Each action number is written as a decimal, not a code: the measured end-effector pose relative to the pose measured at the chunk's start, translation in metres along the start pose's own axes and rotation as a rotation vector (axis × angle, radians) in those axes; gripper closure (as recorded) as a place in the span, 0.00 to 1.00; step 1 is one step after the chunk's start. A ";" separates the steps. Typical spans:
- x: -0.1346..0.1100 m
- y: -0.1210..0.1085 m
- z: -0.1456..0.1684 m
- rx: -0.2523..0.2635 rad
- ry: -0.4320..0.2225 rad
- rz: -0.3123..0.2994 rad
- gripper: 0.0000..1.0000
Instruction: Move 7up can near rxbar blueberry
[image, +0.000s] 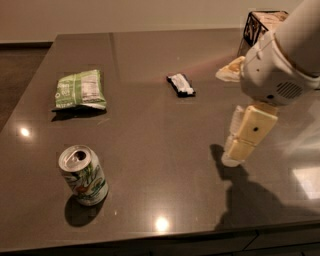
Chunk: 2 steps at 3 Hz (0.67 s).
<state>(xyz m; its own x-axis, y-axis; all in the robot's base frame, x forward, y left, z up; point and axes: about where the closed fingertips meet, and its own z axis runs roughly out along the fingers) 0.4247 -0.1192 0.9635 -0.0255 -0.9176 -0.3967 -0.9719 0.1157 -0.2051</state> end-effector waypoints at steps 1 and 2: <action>-0.048 0.020 0.032 -0.064 -0.120 -0.046 0.00; -0.088 0.041 0.057 -0.122 -0.205 -0.077 0.00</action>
Offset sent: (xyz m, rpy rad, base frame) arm -0.0400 0.1726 -0.0454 0.2916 0.1200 0.2493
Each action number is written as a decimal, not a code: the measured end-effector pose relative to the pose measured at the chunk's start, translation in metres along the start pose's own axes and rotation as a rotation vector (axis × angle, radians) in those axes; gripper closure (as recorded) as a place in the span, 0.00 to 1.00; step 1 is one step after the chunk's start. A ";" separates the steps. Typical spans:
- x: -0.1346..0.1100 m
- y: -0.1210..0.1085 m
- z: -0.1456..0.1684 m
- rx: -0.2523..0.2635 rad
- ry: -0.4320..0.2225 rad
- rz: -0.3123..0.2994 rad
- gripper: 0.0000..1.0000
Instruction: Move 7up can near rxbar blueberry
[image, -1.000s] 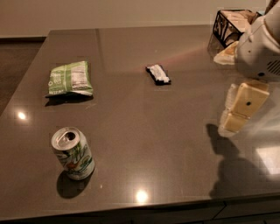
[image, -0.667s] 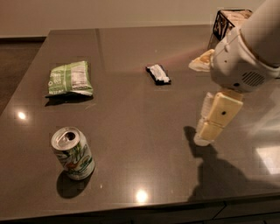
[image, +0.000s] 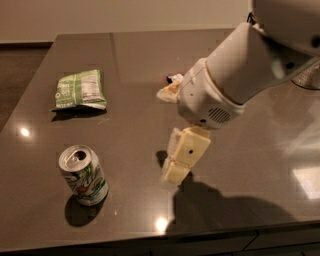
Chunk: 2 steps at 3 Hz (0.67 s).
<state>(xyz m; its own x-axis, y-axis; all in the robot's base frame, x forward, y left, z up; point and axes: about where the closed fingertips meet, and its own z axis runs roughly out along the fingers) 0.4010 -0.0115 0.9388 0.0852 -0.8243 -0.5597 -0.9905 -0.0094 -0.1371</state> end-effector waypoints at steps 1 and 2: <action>-0.038 0.020 0.040 -0.053 -0.090 -0.026 0.00; -0.059 0.031 0.065 -0.071 -0.133 -0.032 0.00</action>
Offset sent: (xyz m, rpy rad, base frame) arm -0.0367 0.1215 -0.0412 0.1763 0.0693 0.1062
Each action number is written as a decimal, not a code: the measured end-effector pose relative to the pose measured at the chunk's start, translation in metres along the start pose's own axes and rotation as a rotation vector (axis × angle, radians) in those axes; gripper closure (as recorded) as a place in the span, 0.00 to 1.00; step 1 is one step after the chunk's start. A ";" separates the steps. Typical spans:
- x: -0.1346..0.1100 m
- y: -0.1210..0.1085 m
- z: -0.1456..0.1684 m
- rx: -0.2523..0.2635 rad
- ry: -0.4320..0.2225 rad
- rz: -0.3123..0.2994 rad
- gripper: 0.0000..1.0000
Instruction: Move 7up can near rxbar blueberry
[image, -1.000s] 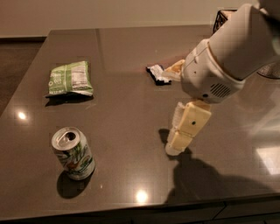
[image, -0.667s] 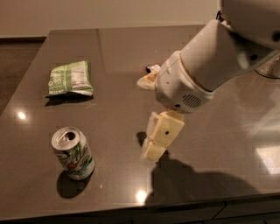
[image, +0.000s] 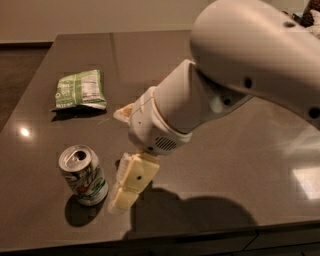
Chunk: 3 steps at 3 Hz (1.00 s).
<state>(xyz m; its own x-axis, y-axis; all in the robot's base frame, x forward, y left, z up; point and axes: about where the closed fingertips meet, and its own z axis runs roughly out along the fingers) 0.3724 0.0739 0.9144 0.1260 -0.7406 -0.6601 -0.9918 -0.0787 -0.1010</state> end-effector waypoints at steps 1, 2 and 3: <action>-0.017 0.010 0.031 -0.035 -0.026 -0.001 0.00; -0.034 0.016 0.054 -0.067 -0.052 -0.001 0.00; -0.046 0.020 0.072 -0.092 -0.067 0.003 0.18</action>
Offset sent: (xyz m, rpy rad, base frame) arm -0.0263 0.0940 -0.0324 0.0750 0.0988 0.0774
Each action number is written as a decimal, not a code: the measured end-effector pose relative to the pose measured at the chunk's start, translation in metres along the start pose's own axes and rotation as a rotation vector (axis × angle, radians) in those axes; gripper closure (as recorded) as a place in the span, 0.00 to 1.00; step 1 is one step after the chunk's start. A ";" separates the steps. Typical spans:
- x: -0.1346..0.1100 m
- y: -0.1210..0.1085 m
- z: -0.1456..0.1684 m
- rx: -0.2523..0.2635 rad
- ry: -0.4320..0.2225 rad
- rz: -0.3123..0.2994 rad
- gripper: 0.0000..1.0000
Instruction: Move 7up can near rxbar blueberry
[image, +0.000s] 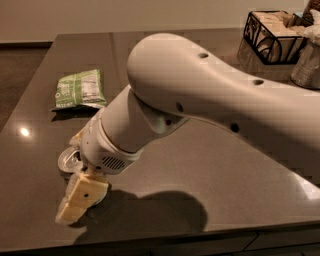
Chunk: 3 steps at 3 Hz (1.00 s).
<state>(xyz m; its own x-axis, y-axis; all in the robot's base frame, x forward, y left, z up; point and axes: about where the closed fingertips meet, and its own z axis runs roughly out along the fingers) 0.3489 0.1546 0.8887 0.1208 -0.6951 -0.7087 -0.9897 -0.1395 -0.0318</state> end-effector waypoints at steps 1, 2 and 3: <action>-0.007 -0.005 0.004 -0.001 -0.025 0.016 0.49; -0.006 -0.018 -0.011 0.032 -0.042 0.035 0.72; 0.006 -0.046 -0.050 0.123 -0.054 0.092 0.95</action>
Offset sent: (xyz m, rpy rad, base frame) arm 0.0390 -0.0170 0.0232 0.0678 0.0075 -0.0982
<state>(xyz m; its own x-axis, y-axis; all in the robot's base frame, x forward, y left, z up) 0.3987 0.1219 0.9209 0.0279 -0.6618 -0.7491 -0.9987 0.0131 -0.0488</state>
